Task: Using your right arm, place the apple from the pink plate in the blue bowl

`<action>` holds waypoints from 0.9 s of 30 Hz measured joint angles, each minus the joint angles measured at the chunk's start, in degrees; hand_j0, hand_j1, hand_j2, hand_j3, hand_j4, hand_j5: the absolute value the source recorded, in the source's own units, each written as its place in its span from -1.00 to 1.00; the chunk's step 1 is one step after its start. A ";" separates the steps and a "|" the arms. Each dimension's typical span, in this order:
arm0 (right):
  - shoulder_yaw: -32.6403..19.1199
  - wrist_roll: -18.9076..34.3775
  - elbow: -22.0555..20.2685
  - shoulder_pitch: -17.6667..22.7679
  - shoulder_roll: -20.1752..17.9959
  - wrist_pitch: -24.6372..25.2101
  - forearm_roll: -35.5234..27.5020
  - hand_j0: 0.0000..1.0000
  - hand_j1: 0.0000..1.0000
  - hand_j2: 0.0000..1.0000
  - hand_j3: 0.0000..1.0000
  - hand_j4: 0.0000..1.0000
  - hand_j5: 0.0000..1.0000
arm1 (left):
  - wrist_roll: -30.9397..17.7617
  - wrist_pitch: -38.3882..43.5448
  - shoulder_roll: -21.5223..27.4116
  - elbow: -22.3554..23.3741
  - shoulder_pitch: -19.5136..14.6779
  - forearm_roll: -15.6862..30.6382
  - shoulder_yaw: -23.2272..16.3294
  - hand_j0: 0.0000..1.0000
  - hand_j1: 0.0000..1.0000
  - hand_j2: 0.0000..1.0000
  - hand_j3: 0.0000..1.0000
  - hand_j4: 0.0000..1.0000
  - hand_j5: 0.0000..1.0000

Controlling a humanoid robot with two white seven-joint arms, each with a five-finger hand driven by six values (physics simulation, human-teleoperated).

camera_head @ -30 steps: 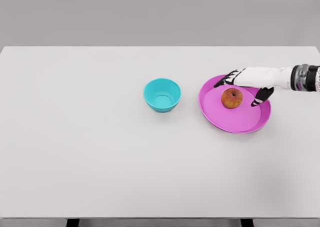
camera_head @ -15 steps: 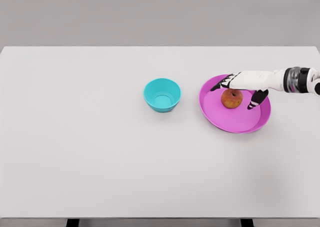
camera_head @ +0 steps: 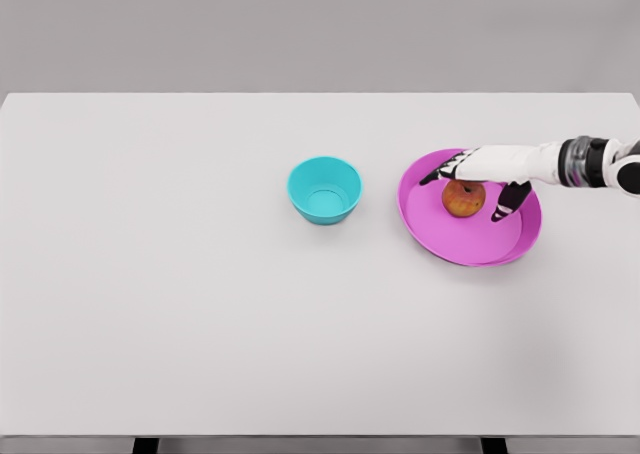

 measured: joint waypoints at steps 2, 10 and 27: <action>0.05 0.00 0.01 0.00 0.08 0.00 0.10 0.57 0.57 0.57 0.57 0.57 0.57 | 0.00 0.00 0.00 0.00 0.00 0.00 0.00 1.00 1.00 1.00 1.00 1.00 1.00; 0.38 -0.02 -0.06 0.00 0.07 0.08 0.09 -0.02 -0.02 -0.02 -0.02 -0.02 -0.02 | 0.01 0.00 0.00 0.00 0.00 -0.01 0.00 1.00 1.00 1.00 1.00 1.00 1.00; 0.29 -0.03 -0.88 -3.16 0.04 0.02 0.23 -0.08 -0.08 -0.08 -0.08 -0.08 -0.08 | 0.00 0.00 0.00 0.00 0.00 -0.01 0.00 1.00 1.00 1.00 1.00 1.00 1.00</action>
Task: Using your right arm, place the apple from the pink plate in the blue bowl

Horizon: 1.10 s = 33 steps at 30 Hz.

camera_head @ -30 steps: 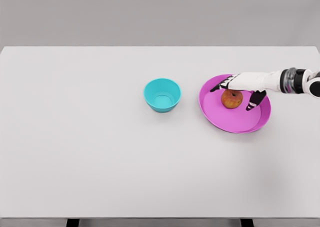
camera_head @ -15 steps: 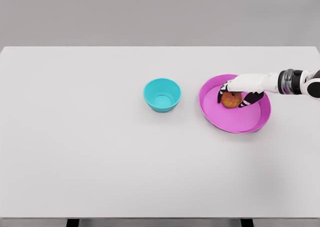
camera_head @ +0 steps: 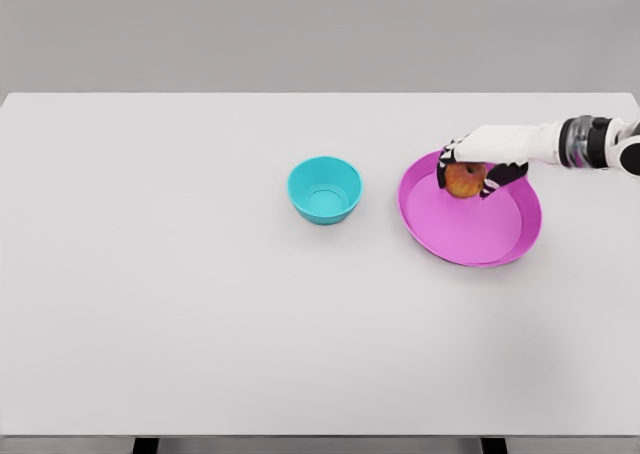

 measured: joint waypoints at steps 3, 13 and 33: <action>-0.06 0.02 -0.33 -0.79 0.01 -0.01 -0.03 -0.08 -0.08 -0.08 -0.08 -0.08 -0.08 | 0.01 0.00 0.00 0.00 0.00 -0.01 0.00 1.00 1.00 1.00 1.00 1.00 1.00; -0.14 0.03 -5.00 -2.81 1.04 -0.02 -0.10 -0.08 -0.08 -0.08 -0.08 -0.08 -0.08 | 0.00 0.00 0.00 0.00 0.00 0.01 0.01 1.00 1.00 1.00 1.00 1.00 1.00; 0.66 0.05 -6.52 -5.36 8.95 -0.03 -0.07 -0.08 -0.08 -0.08 -0.08 -0.08 -0.08 | 0.00 0.00 0.00 0.00 0.00 0.01 0.02 1.00 1.00 1.00 1.00 1.00 1.00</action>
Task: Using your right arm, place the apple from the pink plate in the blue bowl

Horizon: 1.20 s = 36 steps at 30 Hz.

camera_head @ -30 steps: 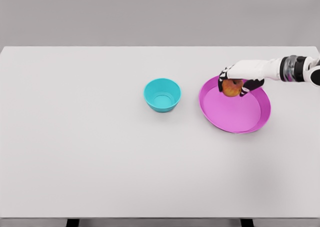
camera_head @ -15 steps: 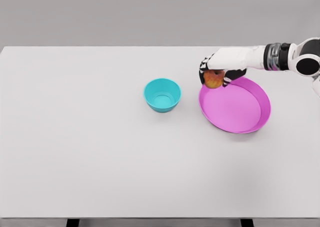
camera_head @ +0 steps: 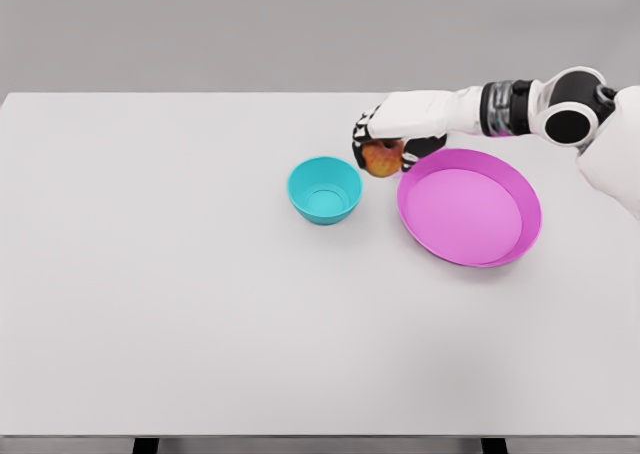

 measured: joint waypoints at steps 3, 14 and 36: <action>0.45 -0.01 -0.03 -0.53 1.18 0.00 -0.02 -0.08 -0.08 -0.08 -0.08 -0.08 -0.08 | 0.00 0.00 0.00 0.00 0.00 -0.01 -0.01 1.00 1.00 1.00 1.00 1.00 1.00; 3.60 -0.01 0.30 -2.20 5.98 0.00 0.26 -0.08 -0.08 -0.08 -0.08 -0.08 -0.08 | 0.00 0.00 0.00 0.00 0.00 -0.01 -0.02 1.00 1.00 1.00 1.00 1.00 1.00; 6.57 -0.02 6.98 -3.95 10.49 0.00 1.22 1.00 1.00 1.00 1.00 1.00 1.00 | 0.00 0.00 0.00 0.00 0.00 0.00 -0.02 1.00 1.00 1.00 1.00 1.00 1.00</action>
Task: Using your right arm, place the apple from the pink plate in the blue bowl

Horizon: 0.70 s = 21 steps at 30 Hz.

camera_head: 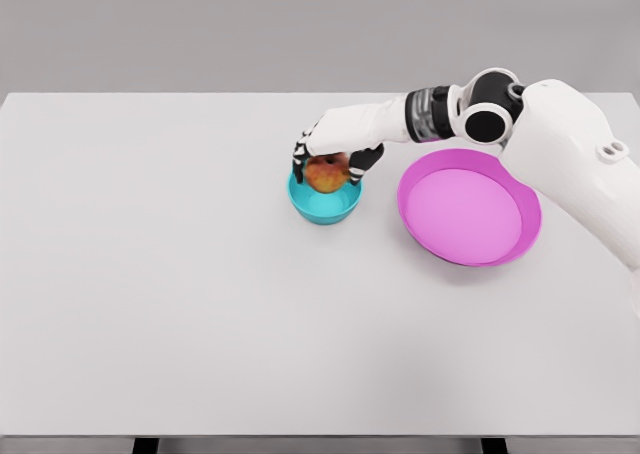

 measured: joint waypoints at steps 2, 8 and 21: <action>-0.01 0.00 0.17 0.00 0.06 0.00 -0.02 1.00 1.00 1.00 1.00 1.00 1.00 | 0.00 0.00 0.00 0.00 0.00 -0.01 0.00 1.00 1.00 1.00 1.00 1.00 1.00; -0.51 0.00 0.15 -0.44 -0.46 0.01 -0.08 1.00 1.00 1.00 1.00 1.00 1.00 | 0.00 0.00 0.00 0.00 0.00 -0.02 0.00 1.00 1.00 1.00 1.00 1.00 1.00; -28.28 0.03 -2.37 16.86 -18.05 -0.13 -0.58 1.00 1.00 1.00 1.00 1.00 1.00 | 0.00 0.00 0.00 -0.01 0.00 -0.01 0.01 1.00 1.00 1.00 1.00 1.00 1.00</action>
